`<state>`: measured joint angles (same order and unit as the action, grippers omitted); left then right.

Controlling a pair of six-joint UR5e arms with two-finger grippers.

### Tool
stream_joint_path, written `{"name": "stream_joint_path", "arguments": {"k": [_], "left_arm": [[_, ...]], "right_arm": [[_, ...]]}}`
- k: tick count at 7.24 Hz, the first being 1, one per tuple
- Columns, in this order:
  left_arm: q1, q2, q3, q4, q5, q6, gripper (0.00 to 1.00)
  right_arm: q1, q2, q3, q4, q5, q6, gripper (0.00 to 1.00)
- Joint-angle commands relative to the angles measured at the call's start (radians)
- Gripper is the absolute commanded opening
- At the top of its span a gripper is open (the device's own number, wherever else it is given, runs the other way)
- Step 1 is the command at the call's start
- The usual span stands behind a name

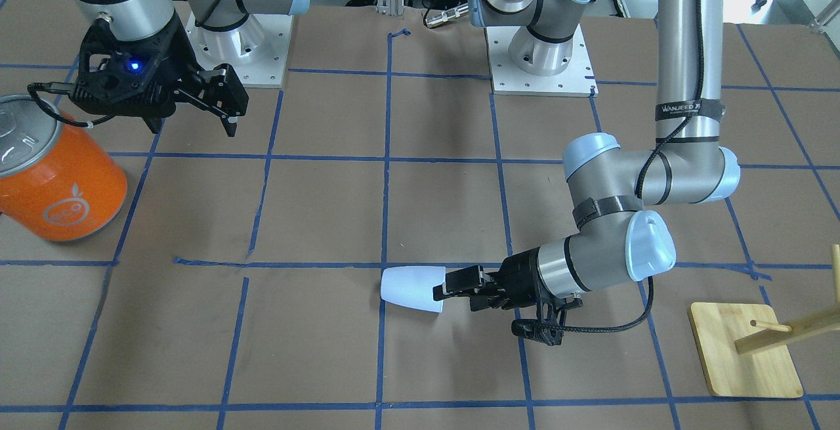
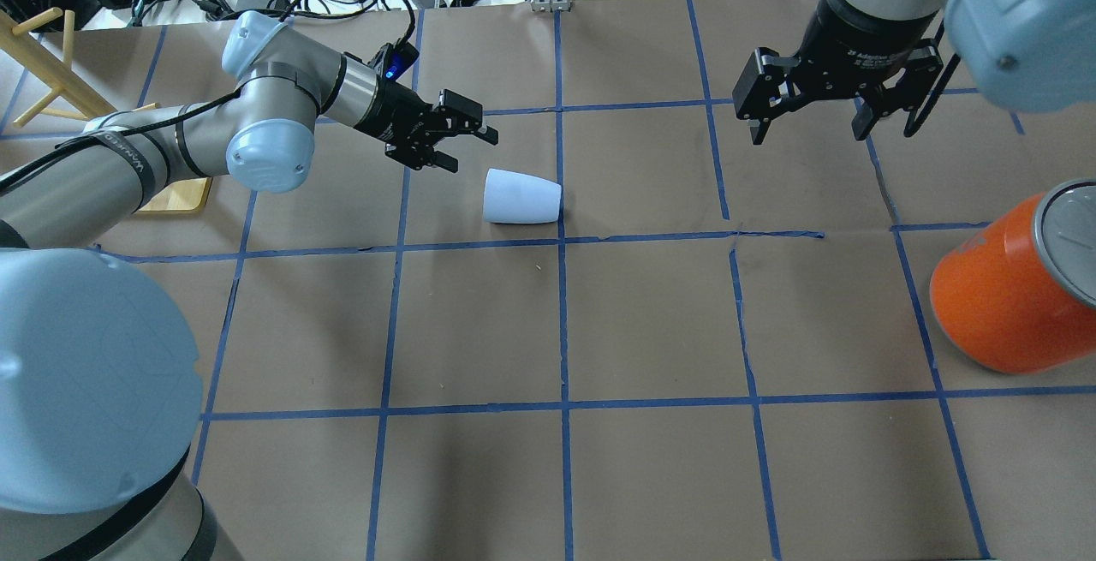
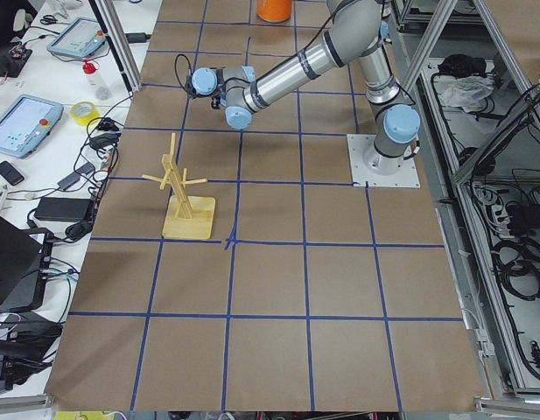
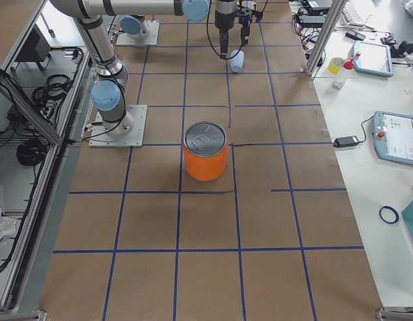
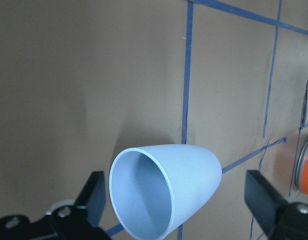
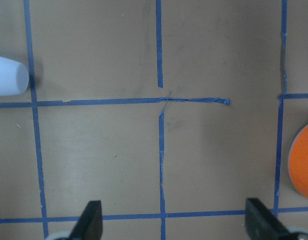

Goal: Flip cup
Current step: 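Move the left gripper toward the cup's open end while the right gripper withdraws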

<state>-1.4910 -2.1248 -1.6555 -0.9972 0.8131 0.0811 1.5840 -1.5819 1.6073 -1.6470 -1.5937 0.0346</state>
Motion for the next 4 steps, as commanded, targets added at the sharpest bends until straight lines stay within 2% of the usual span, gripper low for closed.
{"name": "stream_joint_path", "arguments": {"k": [1,2,3,4], "left_arm": [[0.000,-0.009,0.000,0.000,-0.062,-0.017,1.00],[0.000,-0.020,-0.001,0.002,-0.068,-0.017,1.00],[-0.008,-0.021,-0.016,-0.001,-0.074,-0.020,1.00],[-0.008,-0.021,-0.055,-0.001,-0.121,-0.027,0.99]], "right_arm": [[-0.002,0.023,-0.025,-0.054,0.007,-0.001,1.00],[-0.004,0.061,-0.055,-0.048,-0.008,-0.004,1.00],[-0.004,0.057,-0.052,0.005,-0.009,-0.001,1.00],[-0.004,0.056,-0.053,0.010,-0.008,-0.001,1.00]]}}
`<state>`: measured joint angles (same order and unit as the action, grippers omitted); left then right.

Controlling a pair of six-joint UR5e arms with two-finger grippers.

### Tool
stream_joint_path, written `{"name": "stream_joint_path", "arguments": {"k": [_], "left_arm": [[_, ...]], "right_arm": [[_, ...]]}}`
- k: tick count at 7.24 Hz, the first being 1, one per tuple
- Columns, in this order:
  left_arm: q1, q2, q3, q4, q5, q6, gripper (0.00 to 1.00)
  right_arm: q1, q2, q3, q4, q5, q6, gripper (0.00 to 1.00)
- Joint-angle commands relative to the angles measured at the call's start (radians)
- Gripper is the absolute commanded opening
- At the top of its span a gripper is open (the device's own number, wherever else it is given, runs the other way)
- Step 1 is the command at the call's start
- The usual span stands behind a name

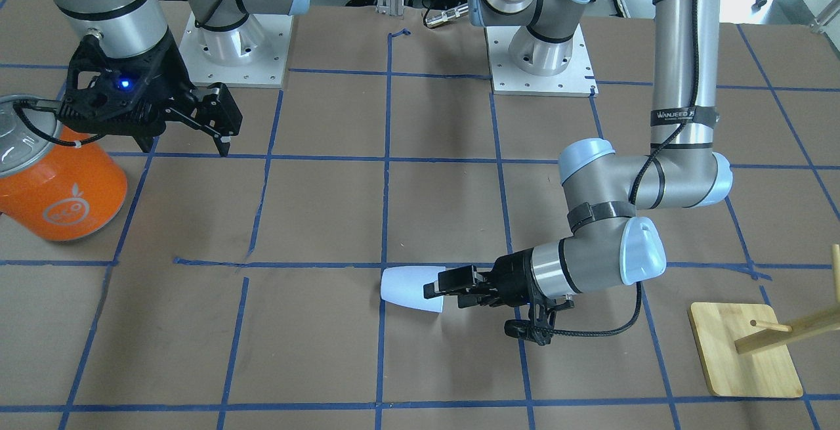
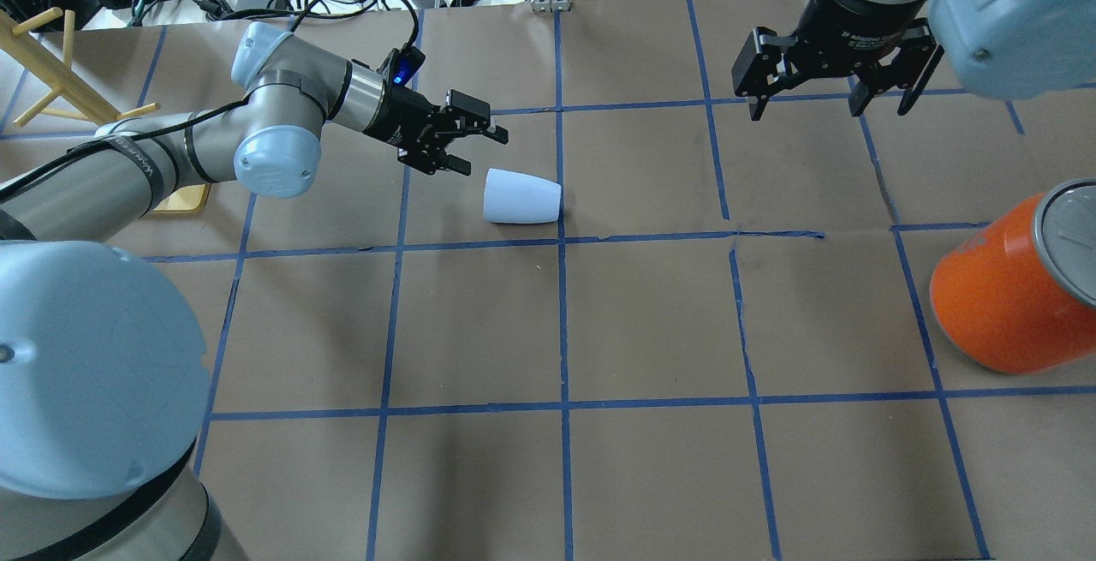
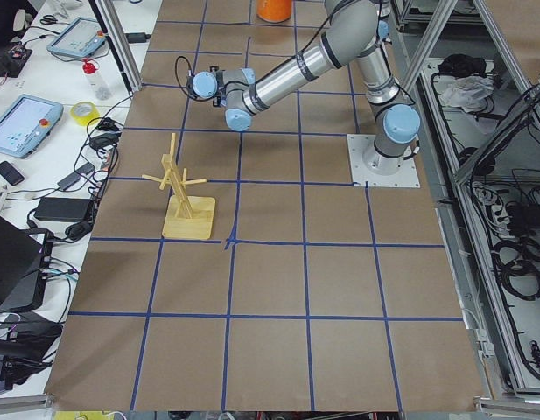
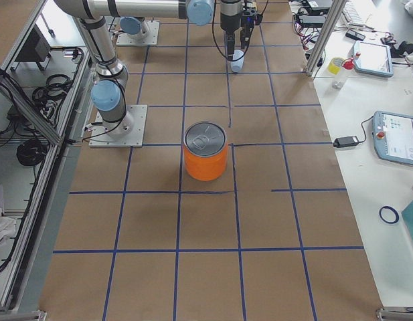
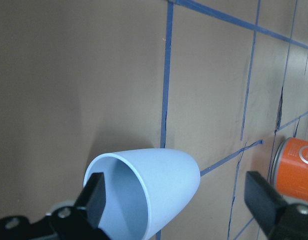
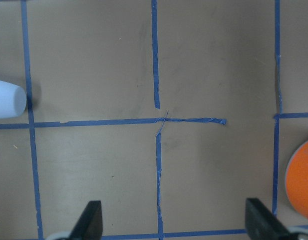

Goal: Flip cup
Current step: 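Close the left gripper on the rim of the lying cup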

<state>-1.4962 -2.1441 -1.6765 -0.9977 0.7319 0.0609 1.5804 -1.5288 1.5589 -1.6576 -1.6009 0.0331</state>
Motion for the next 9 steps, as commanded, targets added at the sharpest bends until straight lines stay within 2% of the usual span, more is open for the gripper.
{"name": "stream_joint_path", "arguments": {"k": [1,2,4,5,6,7,9], "left_arm": [[-0.006,-0.005,-0.078,-0.004,-0.066,-0.001,0.98],[-0.007,-0.004,-0.104,-0.002,-0.066,0.014,0.98],[-0.007,0.007,-0.095,0.008,-0.057,0.023,0.98],[-0.007,0.003,-0.094,0.043,-0.052,0.031,0.71],[-0.007,0.000,-0.092,0.047,-0.054,0.028,0.07],[-0.009,-0.003,-0.094,0.047,-0.066,0.023,0.01],[-0.007,0.004,-0.092,0.045,-0.065,0.025,0.00]], "right_arm": [[0.000,0.002,-0.007,0.027,0.010,0.010,1.00],[0.001,0.001,-0.008,0.027,0.012,0.011,1.00],[0.000,0.002,-0.008,0.027,0.013,0.011,1.00],[0.000,0.002,-0.008,0.027,0.015,0.010,1.00],[0.000,0.006,-0.008,0.027,0.016,0.010,1.00],[0.000,0.006,-0.008,0.027,0.016,0.010,1.00],[0.000,0.004,-0.008,0.027,0.016,0.010,1.00]]}}
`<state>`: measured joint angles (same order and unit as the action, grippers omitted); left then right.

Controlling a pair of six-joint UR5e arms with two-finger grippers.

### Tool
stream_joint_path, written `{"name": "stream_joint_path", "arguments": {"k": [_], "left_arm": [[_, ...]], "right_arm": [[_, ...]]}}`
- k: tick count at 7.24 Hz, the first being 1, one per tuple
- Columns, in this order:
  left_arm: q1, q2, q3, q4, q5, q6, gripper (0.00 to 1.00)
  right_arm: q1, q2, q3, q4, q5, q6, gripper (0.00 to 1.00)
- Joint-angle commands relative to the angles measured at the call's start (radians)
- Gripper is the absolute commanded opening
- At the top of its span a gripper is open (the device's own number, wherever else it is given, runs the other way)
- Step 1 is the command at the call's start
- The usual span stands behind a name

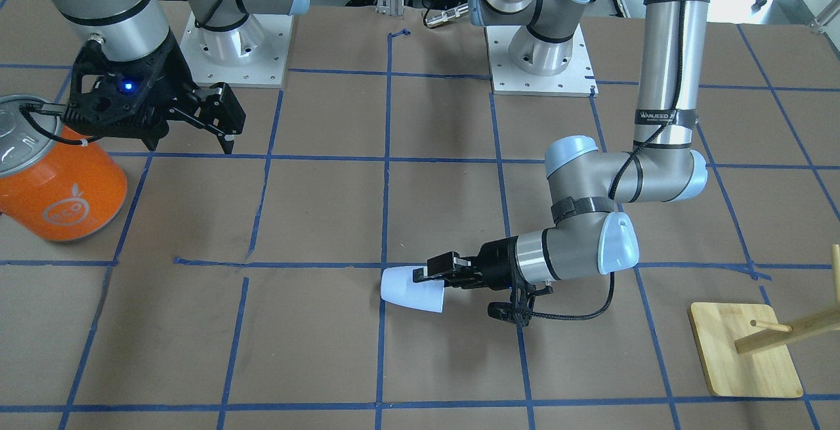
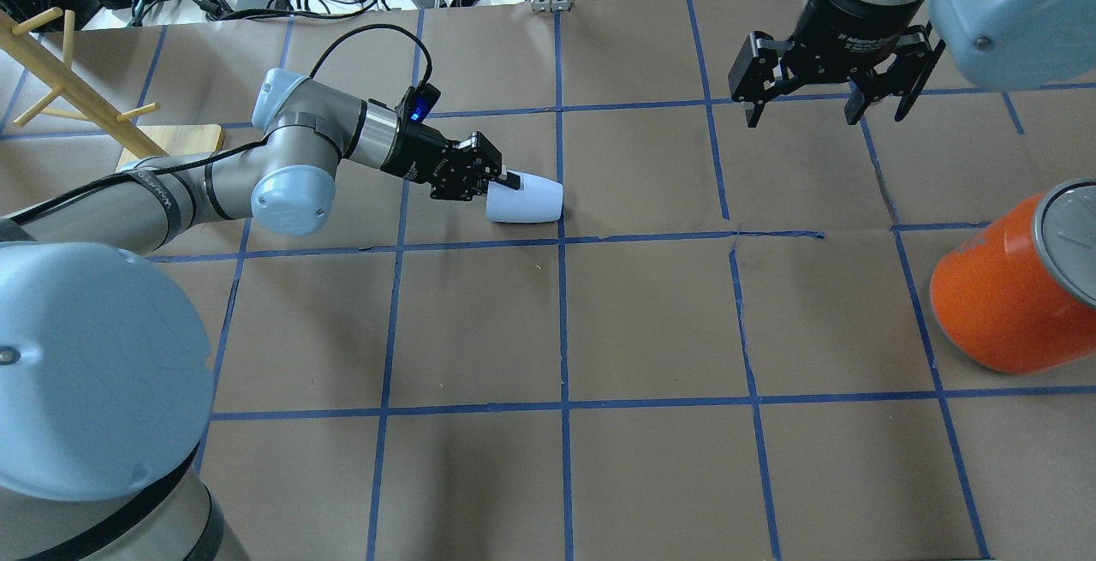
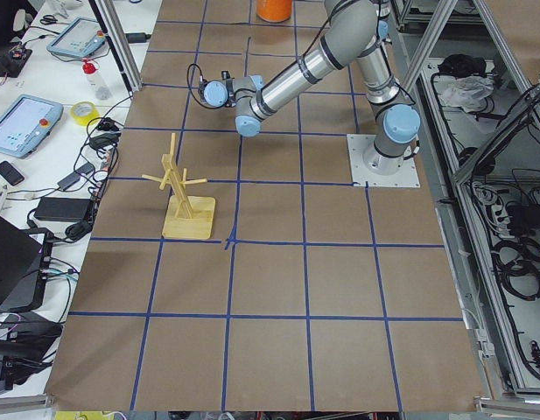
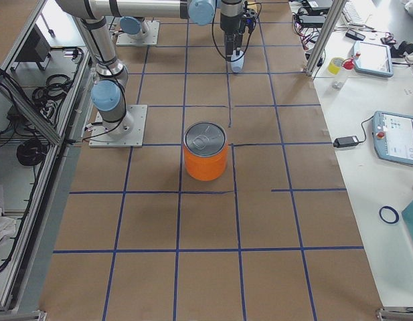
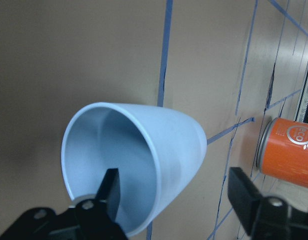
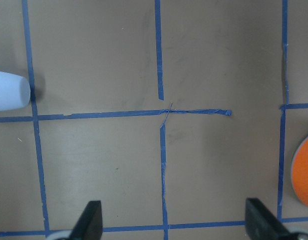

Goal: Flip cup
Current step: 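Close the left gripper on the rim of the lying cup, then lift and rotate the cup upright with the left gripper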

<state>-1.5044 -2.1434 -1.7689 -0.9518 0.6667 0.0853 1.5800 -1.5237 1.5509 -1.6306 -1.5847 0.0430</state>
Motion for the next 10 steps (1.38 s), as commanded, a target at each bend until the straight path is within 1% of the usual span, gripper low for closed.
{"name": "stream_joint_path", "arguments": {"k": [1,2,3,5,7,8,9,10], "left_arm": [[0.000,0.017,0.000,-0.002,0.011,0.002,0.00],[-0.007,0.040,0.002,-0.004,0.036,-0.010,0.00],[-0.020,0.080,0.014,0.002,0.154,-0.080,0.00],[-0.071,0.123,0.089,-0.010,0.439,-0.127,0.00],[-0.080,0.138,0.106,-0.001,0.740,-0.127,0.00],[-0.070,0.135,0.111,0.002,0.808,-0.119,0.00],[-0.065,0.108,0.147,0.016,0.873,-0.121,0.00],[-0.062,0.097,0.201,0.013,0.887,-0.119,0.00]], "right_arm": [[0.000,0.000,0.000,-0.003,-0.004,-0.011,1.00],[0.000,0.000,0.000,-0.005,-0.008,-0.012,1.00],[0.000,0.000,0.000,-0.006,-0.012,-0.012,1.00],[0.000,0.000,0.000,-0.011,-0.009,-0.014,1.00],[0.000,0.002,-0.002,-0.017,-0.005,-0.014,1.00],[0.000,0.000,-0.002,-0.017,-0.005,-0.014,1.00],[0.000,-0.001,0.000,-0.015,-0.017,-0.017,1.00],[-0.002,-0.001,0.000,-0.015,-0.017,-0.021,1.00]]}}
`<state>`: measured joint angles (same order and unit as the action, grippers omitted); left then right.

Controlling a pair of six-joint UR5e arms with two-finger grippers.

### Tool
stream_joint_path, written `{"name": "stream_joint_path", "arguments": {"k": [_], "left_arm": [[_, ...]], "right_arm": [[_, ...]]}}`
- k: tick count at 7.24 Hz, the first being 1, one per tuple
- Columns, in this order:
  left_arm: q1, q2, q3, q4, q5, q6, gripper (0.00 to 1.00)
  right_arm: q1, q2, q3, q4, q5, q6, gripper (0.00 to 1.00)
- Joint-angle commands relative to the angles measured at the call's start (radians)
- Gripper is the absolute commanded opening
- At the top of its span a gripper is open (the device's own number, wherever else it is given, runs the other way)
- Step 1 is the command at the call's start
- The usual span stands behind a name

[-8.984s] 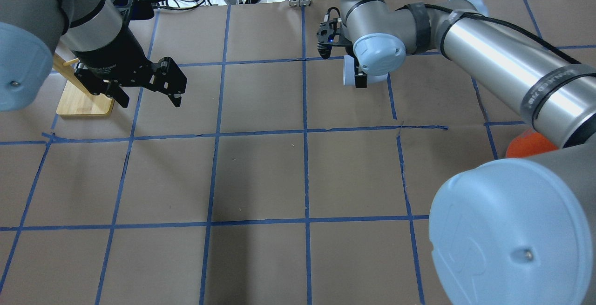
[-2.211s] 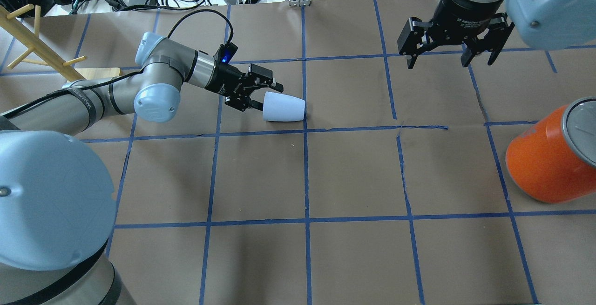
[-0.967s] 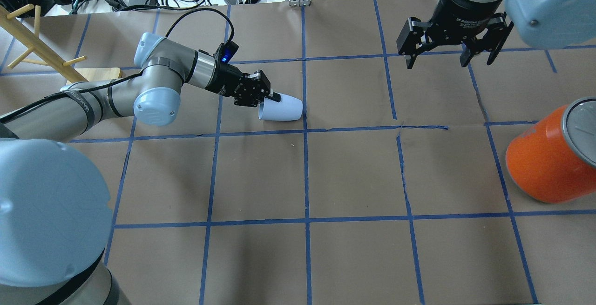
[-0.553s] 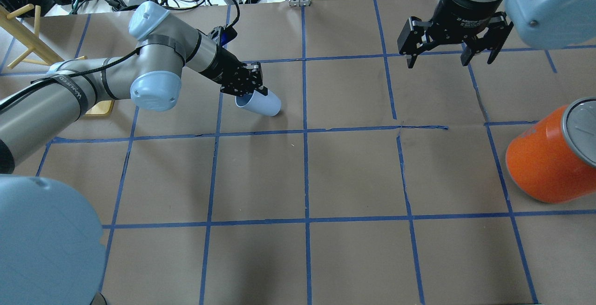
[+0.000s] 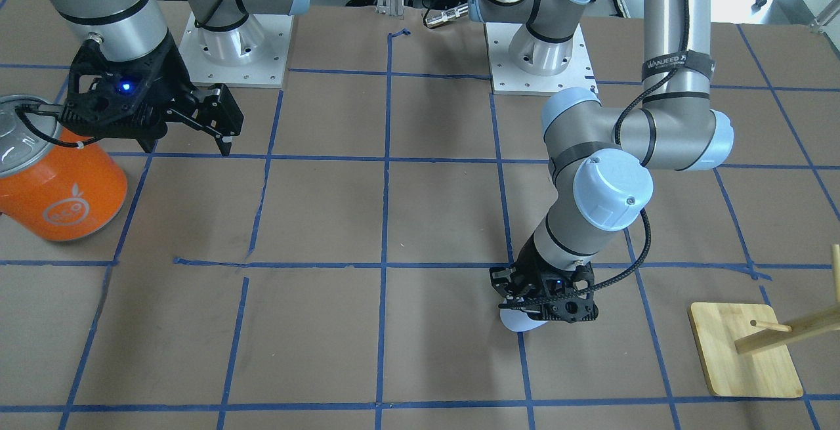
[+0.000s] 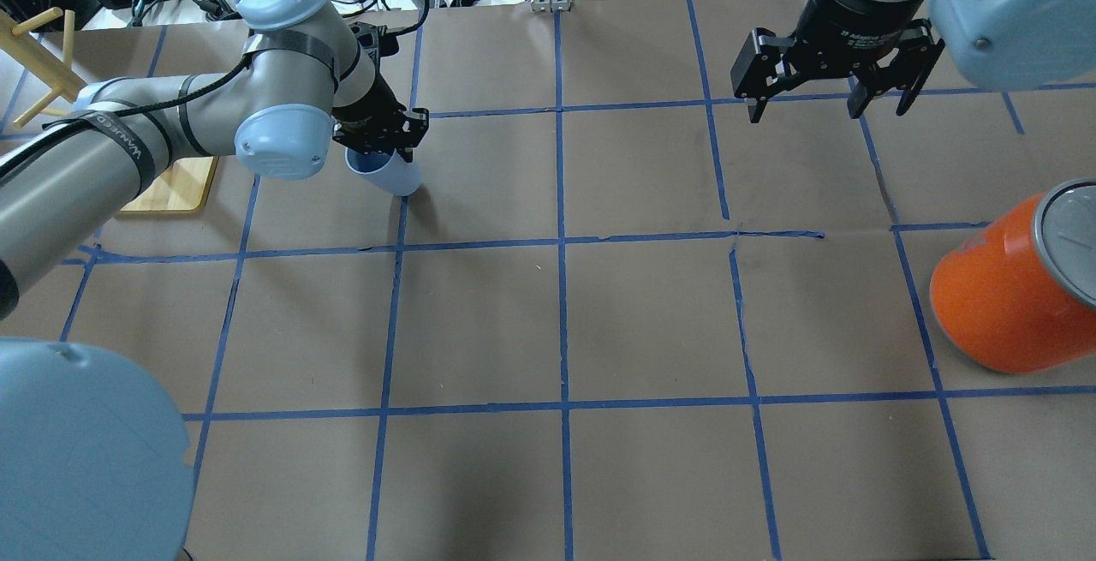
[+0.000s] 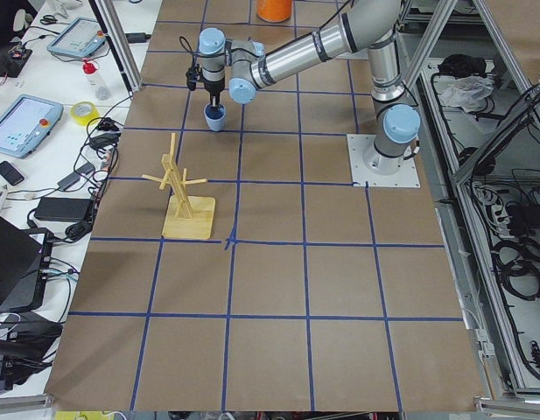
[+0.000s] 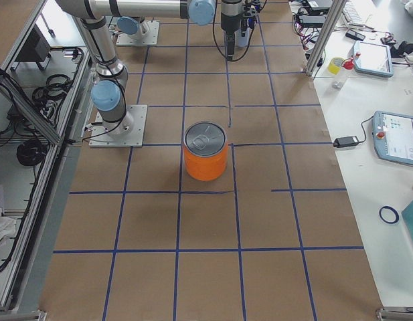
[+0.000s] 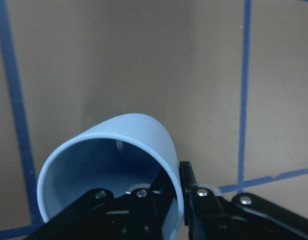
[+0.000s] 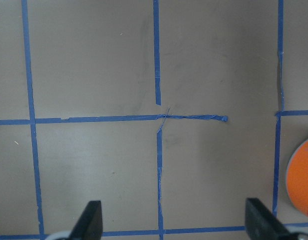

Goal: Flip cup
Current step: 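Lift and rotate the cup upright with the left gripper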

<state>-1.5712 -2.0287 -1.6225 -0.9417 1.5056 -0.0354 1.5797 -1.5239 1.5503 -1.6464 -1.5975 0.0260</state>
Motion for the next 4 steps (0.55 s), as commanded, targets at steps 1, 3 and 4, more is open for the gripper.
{"name": "stream_joint_path", "arguments": {"k": [1,3,4], "left_arm": [[0.029,-0.025,0.073,-0.003,0.050,0.023,0.00],[0.085,-0.036,0.067,0.004,0.086,0.144,0.00],[0.094,-0.044,0.064,0.006,0.088,0.155,0.00]], "right_arm": [[-0.001,-0.001,0.001,-0.003,-0.004,-0.006,1.00],[-0.001,-0.001,0.001,-0.001,-0.004,-0.008,1.00],[-0.001,-0.001,0.001,0.000,-0.004,-0.008,1.00]]}}
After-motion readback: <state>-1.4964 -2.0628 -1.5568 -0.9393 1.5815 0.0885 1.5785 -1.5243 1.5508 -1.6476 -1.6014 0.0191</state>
